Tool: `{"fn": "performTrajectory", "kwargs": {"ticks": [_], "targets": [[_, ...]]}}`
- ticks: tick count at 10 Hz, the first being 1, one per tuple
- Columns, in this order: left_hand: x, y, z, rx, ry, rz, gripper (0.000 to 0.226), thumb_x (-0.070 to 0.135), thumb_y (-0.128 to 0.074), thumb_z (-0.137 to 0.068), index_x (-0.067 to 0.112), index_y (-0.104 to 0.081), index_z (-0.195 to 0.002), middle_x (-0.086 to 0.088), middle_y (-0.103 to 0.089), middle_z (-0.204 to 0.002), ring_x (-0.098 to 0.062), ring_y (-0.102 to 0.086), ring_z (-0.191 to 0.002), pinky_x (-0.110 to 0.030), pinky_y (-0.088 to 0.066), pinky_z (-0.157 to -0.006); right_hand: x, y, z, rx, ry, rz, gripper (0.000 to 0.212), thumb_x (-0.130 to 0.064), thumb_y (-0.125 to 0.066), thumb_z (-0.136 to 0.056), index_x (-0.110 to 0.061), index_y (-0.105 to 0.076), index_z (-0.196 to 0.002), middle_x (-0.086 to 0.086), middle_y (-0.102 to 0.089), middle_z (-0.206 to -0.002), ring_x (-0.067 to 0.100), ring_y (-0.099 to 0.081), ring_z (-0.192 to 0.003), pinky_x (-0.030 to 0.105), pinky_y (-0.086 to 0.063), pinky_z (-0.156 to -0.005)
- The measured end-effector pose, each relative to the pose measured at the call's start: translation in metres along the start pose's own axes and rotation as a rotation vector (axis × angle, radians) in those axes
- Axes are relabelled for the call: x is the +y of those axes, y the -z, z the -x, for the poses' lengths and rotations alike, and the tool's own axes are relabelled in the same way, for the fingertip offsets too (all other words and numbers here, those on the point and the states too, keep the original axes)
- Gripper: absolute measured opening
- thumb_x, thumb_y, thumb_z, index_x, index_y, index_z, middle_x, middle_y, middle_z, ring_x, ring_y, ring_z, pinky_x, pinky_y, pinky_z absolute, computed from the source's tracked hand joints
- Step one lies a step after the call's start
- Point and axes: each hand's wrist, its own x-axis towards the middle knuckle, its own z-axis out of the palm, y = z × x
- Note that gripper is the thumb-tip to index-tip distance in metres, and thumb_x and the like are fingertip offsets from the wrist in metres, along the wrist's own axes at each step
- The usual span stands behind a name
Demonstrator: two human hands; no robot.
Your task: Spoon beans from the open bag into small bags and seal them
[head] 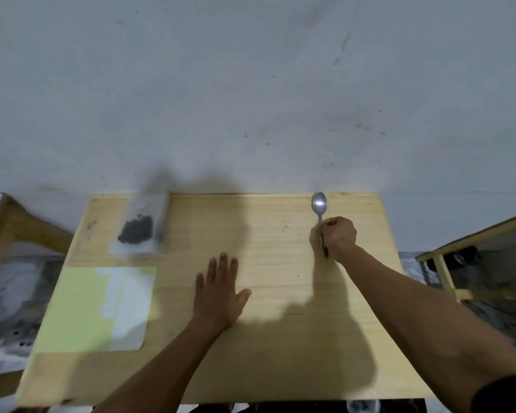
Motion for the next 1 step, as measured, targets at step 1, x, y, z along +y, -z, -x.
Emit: {"fn": "performTrajectory", "kwargs": {"ticks": [1], "targets": [[0.0016, 0.0018, -0.0015, -0.001, -0.005, 0.009, 0.081, 0.061, -0.037, -0.094, 0.025, 0.000, -0.155, -0.002, 0.010, -0.163, -0.026, 0.006, -0.151, -0.051, -0.010, -0.119, 0.0027, -0.0016, 0.0044, 0.003, 0.058, -0.031, 0.020, -0.021, -0.060, -0.089, -0.017, -0.063, -0.108, 0.001, -0.064, -0.091, 0.017, -0.060, -0.069, 0.027, -0.045, -0.059]]}}
